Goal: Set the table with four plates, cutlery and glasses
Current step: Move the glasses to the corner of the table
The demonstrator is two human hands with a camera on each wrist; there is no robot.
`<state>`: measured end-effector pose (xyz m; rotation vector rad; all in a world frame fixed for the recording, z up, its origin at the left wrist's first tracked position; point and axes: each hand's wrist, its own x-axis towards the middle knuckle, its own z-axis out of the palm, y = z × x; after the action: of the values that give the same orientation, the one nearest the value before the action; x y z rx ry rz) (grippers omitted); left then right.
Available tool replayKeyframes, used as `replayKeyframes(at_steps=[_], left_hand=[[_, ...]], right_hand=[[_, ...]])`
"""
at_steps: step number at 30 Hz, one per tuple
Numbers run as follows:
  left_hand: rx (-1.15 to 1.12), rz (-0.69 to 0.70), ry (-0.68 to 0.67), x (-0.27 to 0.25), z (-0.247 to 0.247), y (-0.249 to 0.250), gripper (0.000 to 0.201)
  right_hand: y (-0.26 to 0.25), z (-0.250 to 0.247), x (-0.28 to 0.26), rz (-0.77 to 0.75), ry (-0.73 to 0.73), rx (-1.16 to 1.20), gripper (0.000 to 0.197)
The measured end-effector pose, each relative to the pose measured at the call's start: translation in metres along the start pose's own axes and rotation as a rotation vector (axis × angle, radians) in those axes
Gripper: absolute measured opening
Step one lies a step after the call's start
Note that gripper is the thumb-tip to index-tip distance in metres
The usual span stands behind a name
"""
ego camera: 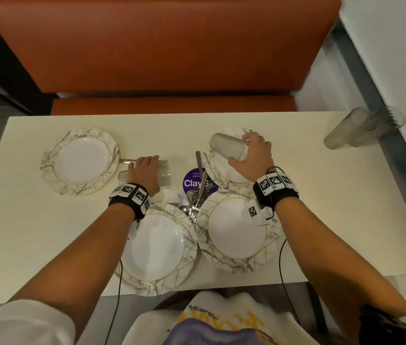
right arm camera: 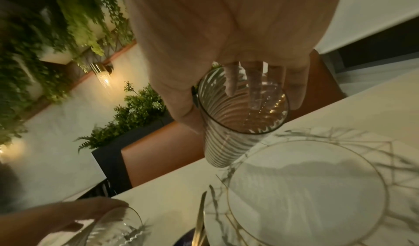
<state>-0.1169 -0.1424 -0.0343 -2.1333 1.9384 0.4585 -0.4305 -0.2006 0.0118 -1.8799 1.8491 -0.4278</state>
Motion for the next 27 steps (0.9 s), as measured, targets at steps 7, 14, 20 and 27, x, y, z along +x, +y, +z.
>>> replayKeyframes(at_steps=[7, 14, 20, 27], left_hand=[[0.017, -0.041, 0.083, -0.006, -0.021, 0.005, 0.076], [-0.311, 0.039, 0.323, -0.011, -0.085, 0.074, 0.090], [-0.565, 0.178, 0.217, -0.001, -0.103, 0.179, 0.093], [-0.746, 0.328, 0.053, 0.000, -0.075, 0.314, 0.094]], right_hand=[[-0.007, -0.006, -0.004, -0.060, 0.061, 0.175, 0.072], [0.004, -0.021, -0.014, -0.060, 0.141, 0.252, 0.079], [0.050, -0.066, -0.026, 0.026, 0.212, 0.240, 0.092], [0.149, -0.121, -0.042, 0.198, 0.244, 0.065, 0.089]])
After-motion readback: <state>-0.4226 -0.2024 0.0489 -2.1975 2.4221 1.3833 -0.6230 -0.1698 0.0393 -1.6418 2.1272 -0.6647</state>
